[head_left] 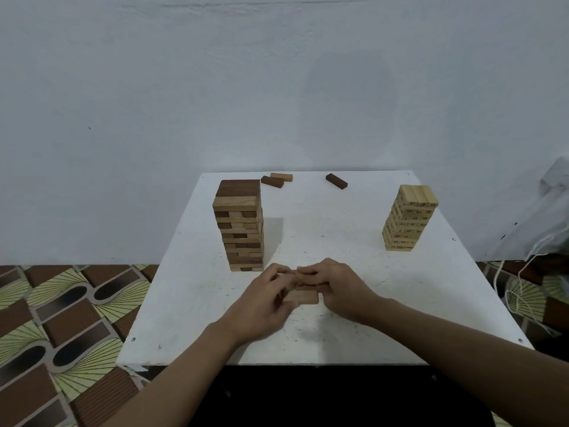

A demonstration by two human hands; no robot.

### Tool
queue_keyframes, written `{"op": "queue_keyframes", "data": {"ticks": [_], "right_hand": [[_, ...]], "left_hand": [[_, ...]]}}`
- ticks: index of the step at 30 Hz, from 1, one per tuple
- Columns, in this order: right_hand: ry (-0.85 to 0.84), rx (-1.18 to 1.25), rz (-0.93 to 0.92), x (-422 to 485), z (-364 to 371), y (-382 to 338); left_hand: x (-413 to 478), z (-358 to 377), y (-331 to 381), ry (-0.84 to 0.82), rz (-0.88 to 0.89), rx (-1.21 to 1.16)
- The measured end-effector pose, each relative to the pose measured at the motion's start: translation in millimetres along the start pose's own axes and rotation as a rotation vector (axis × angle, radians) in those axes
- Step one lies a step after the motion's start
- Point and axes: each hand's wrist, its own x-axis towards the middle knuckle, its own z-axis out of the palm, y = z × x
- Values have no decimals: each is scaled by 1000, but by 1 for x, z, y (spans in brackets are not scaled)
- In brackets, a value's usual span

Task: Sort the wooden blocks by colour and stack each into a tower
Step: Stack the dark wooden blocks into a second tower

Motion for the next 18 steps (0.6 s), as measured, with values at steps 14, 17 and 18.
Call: {"op": "queue_keyframes", "data": {"ticks": [14, 17, 18], "right_hand": [[117, 31, 178, -10, -12, -1], [121, 100, 153, -9, -11, -2], [115, 126, 148, -9, -10, -3]], "left_hand": [[16, 6, 16, -37, -124, 98], [14, 10, 24, 17, -186, 55], [14, 10, 26, 35, -207, 43]]}}
